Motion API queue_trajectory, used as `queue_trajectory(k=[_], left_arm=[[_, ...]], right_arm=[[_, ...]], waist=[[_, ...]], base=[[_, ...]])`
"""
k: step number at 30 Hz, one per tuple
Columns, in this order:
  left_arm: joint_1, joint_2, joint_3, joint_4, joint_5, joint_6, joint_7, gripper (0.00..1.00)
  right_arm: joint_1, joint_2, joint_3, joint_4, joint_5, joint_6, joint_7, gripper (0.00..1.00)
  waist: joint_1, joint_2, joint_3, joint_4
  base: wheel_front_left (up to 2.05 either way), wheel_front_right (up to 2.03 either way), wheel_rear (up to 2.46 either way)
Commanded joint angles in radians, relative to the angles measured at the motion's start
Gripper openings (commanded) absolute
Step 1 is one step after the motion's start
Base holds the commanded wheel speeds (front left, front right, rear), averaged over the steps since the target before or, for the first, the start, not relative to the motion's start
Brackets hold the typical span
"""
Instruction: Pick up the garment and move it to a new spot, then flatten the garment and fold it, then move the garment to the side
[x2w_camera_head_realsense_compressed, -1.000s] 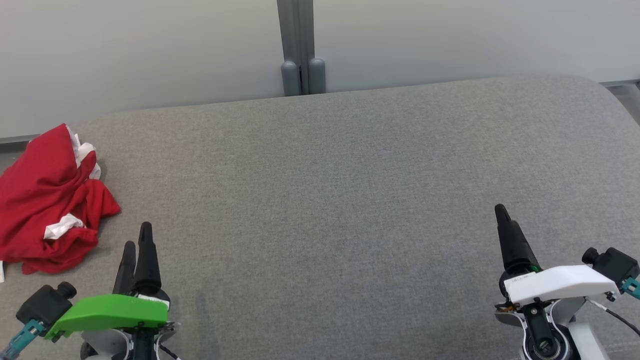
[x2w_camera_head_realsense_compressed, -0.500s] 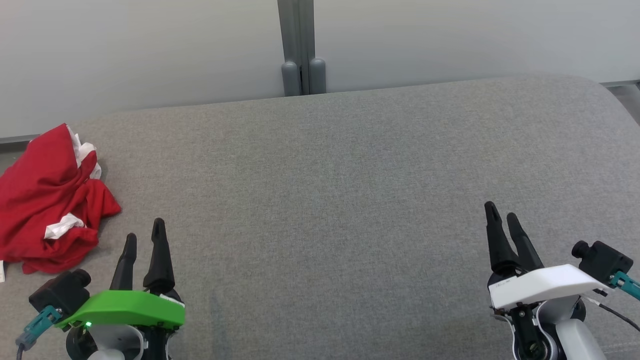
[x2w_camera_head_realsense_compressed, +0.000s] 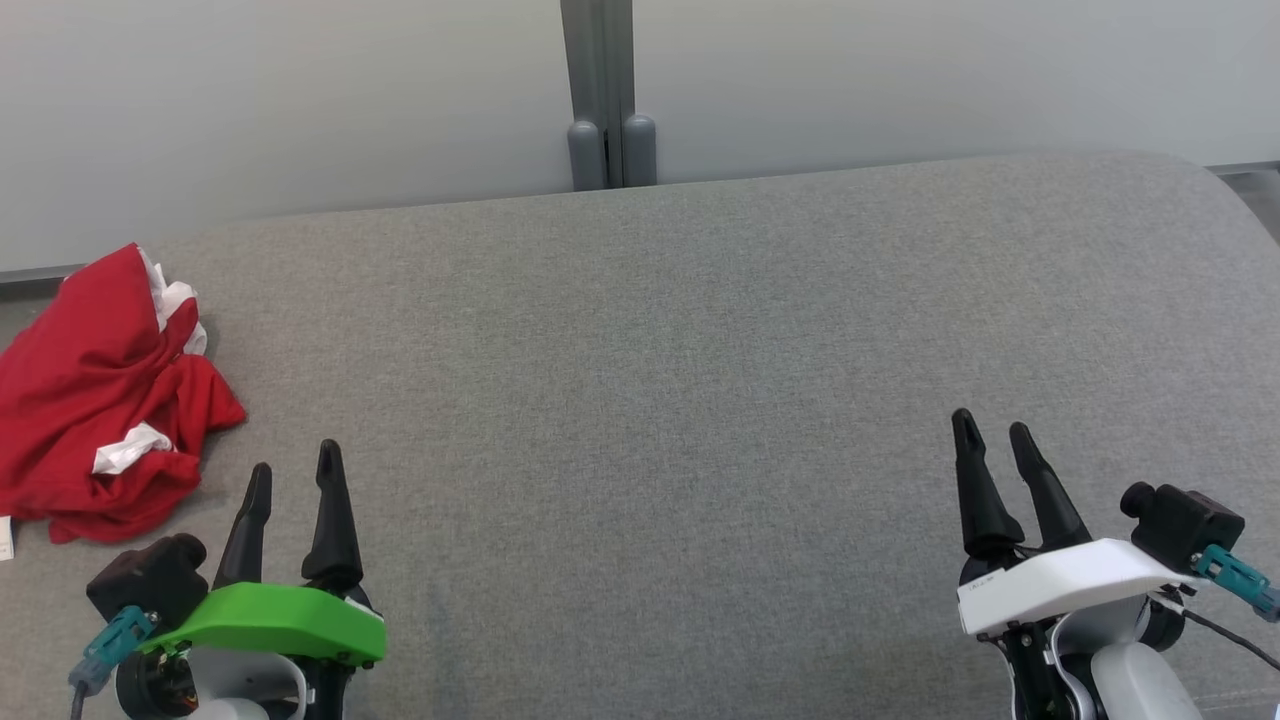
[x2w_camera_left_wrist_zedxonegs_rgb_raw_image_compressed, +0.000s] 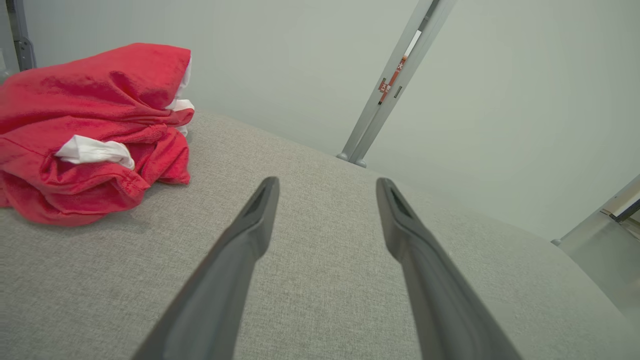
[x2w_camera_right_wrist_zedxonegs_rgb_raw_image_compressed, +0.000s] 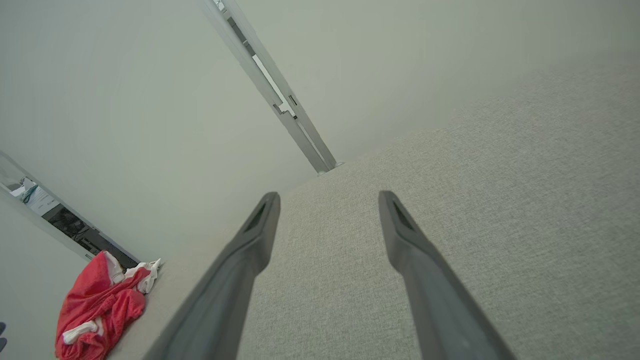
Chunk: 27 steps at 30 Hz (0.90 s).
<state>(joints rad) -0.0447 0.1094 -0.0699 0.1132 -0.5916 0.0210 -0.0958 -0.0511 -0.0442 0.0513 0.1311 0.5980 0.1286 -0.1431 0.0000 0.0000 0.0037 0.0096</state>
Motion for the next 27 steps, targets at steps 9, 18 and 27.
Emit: queue_trajectory(k=[9, 18, 27], left_arm=[[0.0, 0.022, -0.021, -0.009, 0.107, 0.024, -0.018, 1.0], [0.012, 0.04, -0.022, -0.021, 0.175, 0.046, -0.023, 1.0], [0.031, 0.063, -0.013, -0.044, 0.223, 0.061, -0.029, 1.0]], right_arm=[[-0.001, -0.006, 0.009, -0.005, -0.14, 0.003, -0.026, 1.0], [0.004, -0.007, 0.001, -0.018, -0.25, 0.003, -0.02, 1.0], [0.013, -0.007, -0.011, -0.028, -0.341, 0.003, -0.018, 1.0]], waist=[[0.0, 0.0, -0.003, 0.003], [0.0, 0.0, -0.002, 0.001], [0.0, 0.0, -0.004, 0.003]], base=[[0.0, 0.0, 0.0], [0.0, 0.0, 0.0], [0.0, 0.0, 0.0]])
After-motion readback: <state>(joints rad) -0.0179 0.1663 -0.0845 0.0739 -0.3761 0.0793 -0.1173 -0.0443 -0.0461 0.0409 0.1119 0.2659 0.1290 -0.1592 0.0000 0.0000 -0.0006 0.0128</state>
